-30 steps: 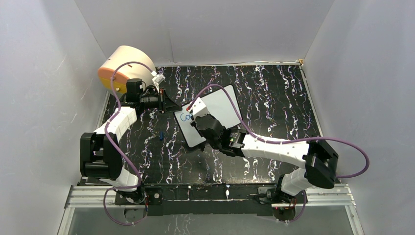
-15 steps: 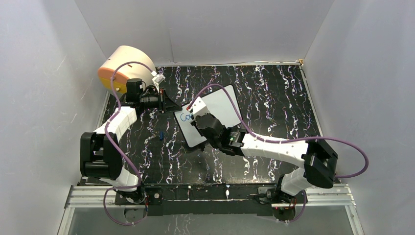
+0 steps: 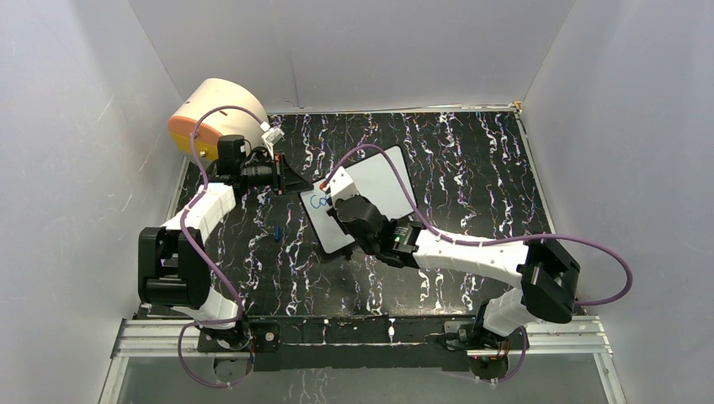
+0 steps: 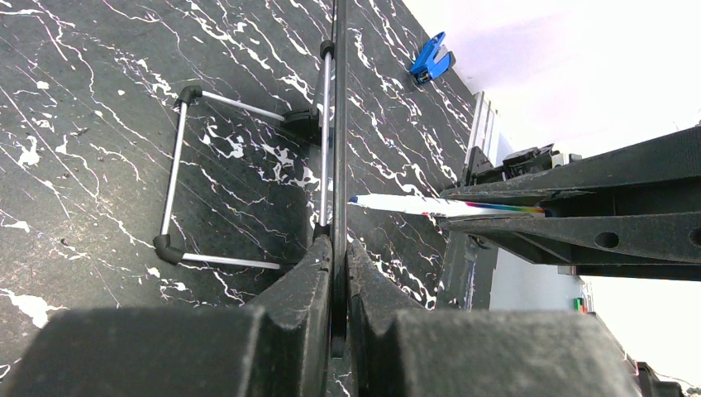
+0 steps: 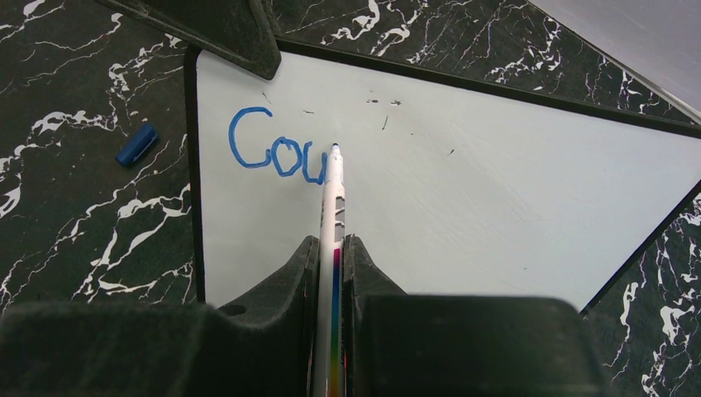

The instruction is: Write a sentence on the whiteboard

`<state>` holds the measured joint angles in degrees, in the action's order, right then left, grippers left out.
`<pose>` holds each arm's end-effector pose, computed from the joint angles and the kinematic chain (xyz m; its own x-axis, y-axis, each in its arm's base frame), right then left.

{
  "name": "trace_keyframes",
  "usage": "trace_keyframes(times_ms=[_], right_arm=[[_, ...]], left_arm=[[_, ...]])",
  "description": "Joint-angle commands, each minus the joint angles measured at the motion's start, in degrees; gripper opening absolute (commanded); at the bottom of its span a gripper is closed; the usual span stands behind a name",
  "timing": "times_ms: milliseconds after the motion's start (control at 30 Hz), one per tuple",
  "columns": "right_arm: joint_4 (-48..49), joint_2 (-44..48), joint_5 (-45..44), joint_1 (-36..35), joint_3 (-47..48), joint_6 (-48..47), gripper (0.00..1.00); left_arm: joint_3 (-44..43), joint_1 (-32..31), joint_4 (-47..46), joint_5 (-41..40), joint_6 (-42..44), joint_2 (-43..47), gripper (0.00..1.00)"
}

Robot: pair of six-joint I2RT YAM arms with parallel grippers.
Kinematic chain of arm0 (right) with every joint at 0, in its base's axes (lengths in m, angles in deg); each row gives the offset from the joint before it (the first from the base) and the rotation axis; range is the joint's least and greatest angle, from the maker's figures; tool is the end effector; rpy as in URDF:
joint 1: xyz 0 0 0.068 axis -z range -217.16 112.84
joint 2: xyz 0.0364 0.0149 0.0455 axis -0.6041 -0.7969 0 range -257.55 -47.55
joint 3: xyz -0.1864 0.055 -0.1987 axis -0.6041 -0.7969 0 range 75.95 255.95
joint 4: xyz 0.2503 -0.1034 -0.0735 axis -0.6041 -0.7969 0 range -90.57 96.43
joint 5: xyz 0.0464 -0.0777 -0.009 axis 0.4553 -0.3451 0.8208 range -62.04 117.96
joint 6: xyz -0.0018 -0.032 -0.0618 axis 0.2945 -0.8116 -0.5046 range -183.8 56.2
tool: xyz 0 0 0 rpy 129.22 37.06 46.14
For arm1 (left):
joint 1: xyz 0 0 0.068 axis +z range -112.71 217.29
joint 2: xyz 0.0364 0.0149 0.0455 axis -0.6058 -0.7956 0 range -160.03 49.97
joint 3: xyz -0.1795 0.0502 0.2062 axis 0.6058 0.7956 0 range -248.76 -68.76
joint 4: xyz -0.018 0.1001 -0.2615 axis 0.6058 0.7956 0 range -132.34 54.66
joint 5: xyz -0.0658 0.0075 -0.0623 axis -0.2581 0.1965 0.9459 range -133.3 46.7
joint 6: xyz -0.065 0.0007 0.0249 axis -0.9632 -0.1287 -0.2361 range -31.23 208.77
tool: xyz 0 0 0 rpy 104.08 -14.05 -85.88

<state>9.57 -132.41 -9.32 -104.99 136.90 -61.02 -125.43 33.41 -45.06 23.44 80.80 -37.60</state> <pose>0.1730 0.3335 0.2868 -0.1592 -0.2881 -0.9443 -0.5160 0.8397 -0.1692 0.3476 -0.0758 0.2522 -0.5823 -0.0155 -0.8128 0.7613 0.3404 -0.5519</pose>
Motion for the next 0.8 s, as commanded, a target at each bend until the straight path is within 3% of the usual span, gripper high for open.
trace_keyframes(times_ms=[0, 767], right_arm=[[3.65, -0.14, -0.75, 0.25, -0.17, -0.40, 0.00], [1.85, -1.79, -1.05, 0.88, -0.09, 0.10, 0.00]], left_arm=[[-0.55, -0.08, 2.38, -1.37, 1.43, -1.20, 0.00], [-0.56, -0.12, 2.40, -1.10, 1.42, -1.46, 0.00]])
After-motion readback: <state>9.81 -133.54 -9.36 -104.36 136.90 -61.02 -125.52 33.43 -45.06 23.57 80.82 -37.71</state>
